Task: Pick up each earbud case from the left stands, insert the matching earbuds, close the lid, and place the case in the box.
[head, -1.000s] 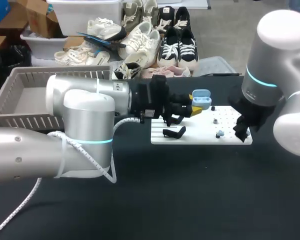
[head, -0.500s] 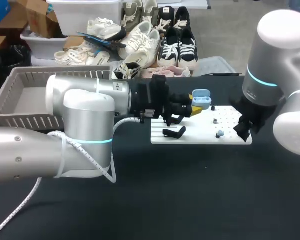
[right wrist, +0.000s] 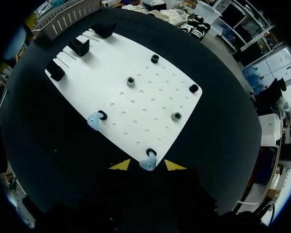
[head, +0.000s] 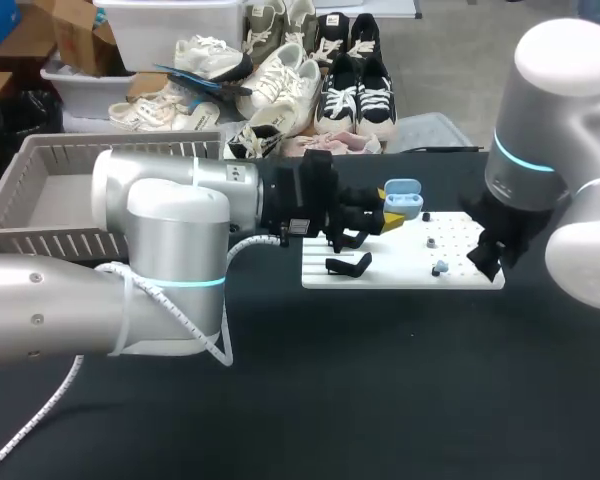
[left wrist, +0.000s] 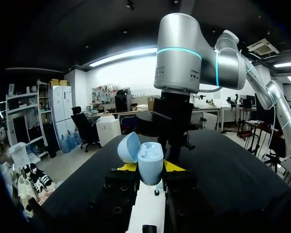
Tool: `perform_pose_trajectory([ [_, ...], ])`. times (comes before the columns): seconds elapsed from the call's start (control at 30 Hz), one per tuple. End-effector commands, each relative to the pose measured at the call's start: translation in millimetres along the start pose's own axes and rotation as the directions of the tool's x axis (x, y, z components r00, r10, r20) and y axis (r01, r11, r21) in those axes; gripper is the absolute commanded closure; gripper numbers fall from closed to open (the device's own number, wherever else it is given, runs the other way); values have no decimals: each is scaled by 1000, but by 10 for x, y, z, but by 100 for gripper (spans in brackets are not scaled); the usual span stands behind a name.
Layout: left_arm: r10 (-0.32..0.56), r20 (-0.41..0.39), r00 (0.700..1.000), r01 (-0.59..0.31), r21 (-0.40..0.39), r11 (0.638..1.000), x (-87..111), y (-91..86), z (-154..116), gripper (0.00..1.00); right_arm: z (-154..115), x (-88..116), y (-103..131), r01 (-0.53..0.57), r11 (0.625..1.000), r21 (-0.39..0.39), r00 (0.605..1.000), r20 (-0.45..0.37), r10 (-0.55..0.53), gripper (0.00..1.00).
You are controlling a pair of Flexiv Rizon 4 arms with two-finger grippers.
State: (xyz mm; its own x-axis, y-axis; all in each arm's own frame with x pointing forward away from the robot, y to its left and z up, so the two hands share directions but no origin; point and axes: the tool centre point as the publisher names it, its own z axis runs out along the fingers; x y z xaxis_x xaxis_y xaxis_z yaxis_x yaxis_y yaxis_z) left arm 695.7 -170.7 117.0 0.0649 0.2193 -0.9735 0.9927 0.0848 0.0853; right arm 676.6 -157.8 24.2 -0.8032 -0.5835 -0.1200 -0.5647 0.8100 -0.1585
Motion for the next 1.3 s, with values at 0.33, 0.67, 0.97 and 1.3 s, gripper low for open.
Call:
perform_pose_trajectory([
  [0.33, 1, 4, 1000, -1, -3, 1000, 10, -7, 1, 100, 17, -35, 34, -13, 1000, 6, 1000, -17, 14, 73],
  [0.67, 1, 4, 1000, -1, -3, 1000, 10, -7, 1, 100, 30, -5, 62, -32, 999, 2, 999, -20, 32, 76],
  [0.97, 1, 4, 1000, -1, -3, 1000, 10, -7, 1, 100, 43, -7, 77, -44, 999, 1, 999, -26, 44, 85],
  [1.3, 1, 4, 1000, -1, -3, 1000, 10, -7, 1, 100, 46, -1, 77, -57, 998, 1, 998, -26, 57, 61],
])
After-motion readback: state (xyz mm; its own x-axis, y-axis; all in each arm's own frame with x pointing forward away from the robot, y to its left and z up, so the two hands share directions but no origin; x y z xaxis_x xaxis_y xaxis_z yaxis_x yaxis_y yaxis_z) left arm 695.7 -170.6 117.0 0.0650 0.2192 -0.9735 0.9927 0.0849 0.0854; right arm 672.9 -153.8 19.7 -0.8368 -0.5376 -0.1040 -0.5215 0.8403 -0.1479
